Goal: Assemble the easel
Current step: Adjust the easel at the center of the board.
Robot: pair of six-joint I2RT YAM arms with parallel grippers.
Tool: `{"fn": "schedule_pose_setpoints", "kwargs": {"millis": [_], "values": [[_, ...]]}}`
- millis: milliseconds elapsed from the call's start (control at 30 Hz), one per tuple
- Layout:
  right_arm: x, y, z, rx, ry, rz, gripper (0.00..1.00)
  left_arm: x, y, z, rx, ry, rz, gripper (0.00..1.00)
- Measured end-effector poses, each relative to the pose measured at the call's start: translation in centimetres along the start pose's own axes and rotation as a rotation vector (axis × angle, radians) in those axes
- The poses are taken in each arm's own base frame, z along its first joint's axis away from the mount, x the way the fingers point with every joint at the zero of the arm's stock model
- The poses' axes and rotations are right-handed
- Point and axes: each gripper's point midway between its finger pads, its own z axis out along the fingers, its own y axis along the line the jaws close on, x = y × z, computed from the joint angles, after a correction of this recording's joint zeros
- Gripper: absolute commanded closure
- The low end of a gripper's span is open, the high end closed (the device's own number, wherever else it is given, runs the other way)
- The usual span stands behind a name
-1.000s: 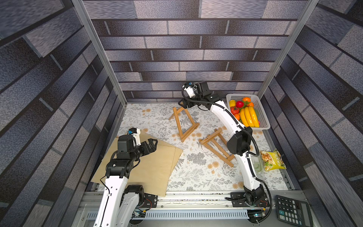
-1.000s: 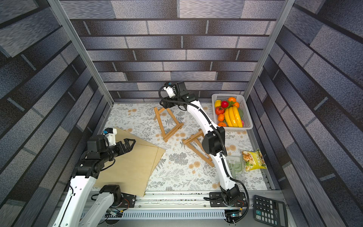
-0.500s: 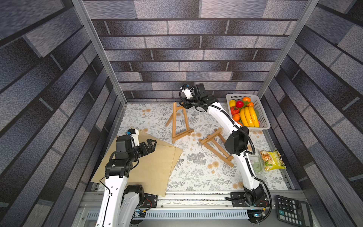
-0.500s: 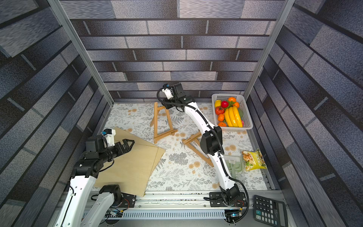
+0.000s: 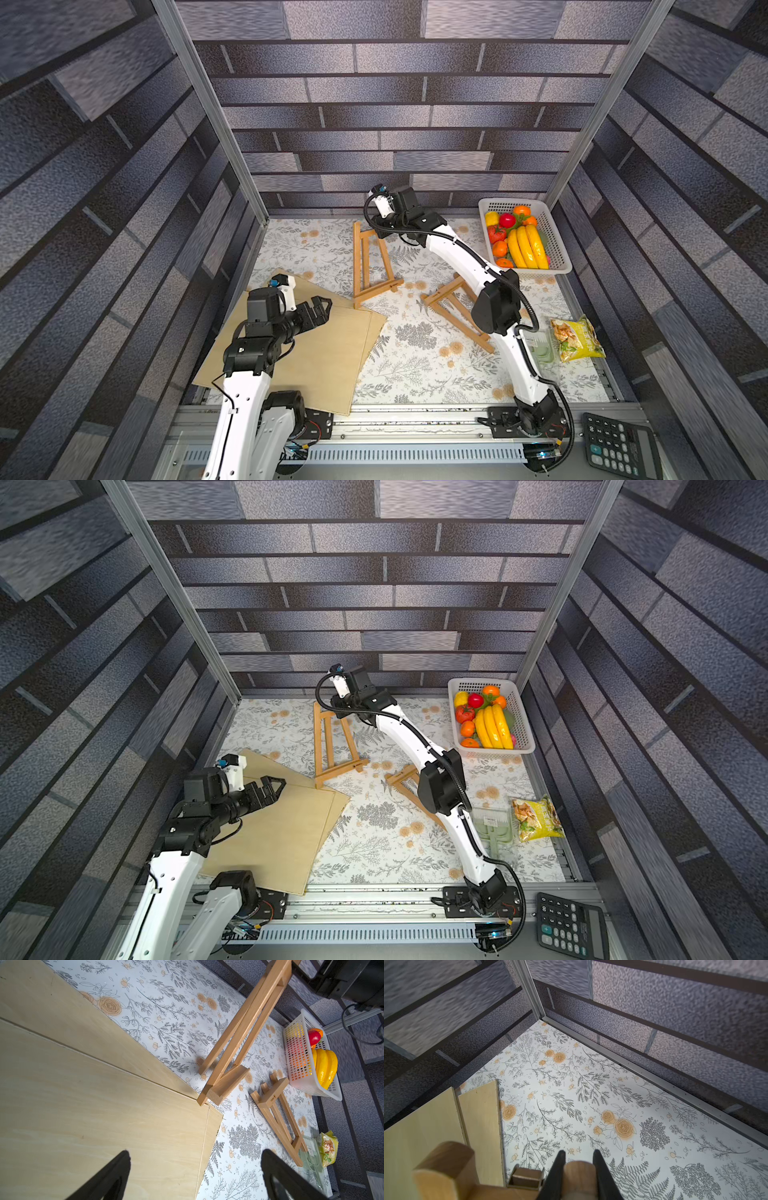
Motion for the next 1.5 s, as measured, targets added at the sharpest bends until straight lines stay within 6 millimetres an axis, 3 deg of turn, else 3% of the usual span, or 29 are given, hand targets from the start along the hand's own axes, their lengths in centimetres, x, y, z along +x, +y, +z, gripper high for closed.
{"fn": "schedule_pose_setpoints", "kwargs": {"millis": [133,300,500,667,800,1133,1233,1333,1400,1500], "values": [[-1.2,-0.7,-0.2,0.079,-0.029,-0.042,0.87,-0.3,0.2,0.6,-0.003,0.007,-0.006,0.0],[-2.7,-3.9,-0.3,0.25,-0.086,-0.075,0.87,-0.5,0.5,1.6,-0.012,0.03,-0.029,0.0],[-5.1,-7.4,1.5,0.442,-0.241,-0.057,0.88,-1.7,0.1,1.6,-0.011,0.025,-0.035,0.0],[-5.5,-8.0,1.5,0.506,-0.296,-0.006,0.87,-2.8,-0.3,2.5,-0.019,0.027,-0.04,0.0],[-5.6,-7.3,1.7,0.529,-0.337,-0.001,0.87,-4.4,-0.7,5.8,-0.059,0.056,-0.002,0.0],[-4.7,-2.5,0.9,0.464,-0.304,0.041,0.88,-11.5,-1.4,19.3,-0.172,0.087,0.134,0.0],[-4.4,-2.0,0.8,0.452,-0.289,0.061,0.88,-14.0,-2.1,21.8,-0.203,0.063,0.195,0.08],[-4.2,-1.3,0.8,0.437,-0.283,0.074,0.88,-15.7,-3.3,23.1,-0.223,0.033,0.254,0.21],[-4.1,-1.3,0.8,0.438,-0.277,0.086,0.88,-16.2,-3.6,23.4,-0.242,0.027,0.283,0.37],[-3.9,-1.2,0.7,0.432,-0.268,0.1,0.88,-16.5,-3.7,23.7,-0.26,0.024,0.319,0.51]]}}
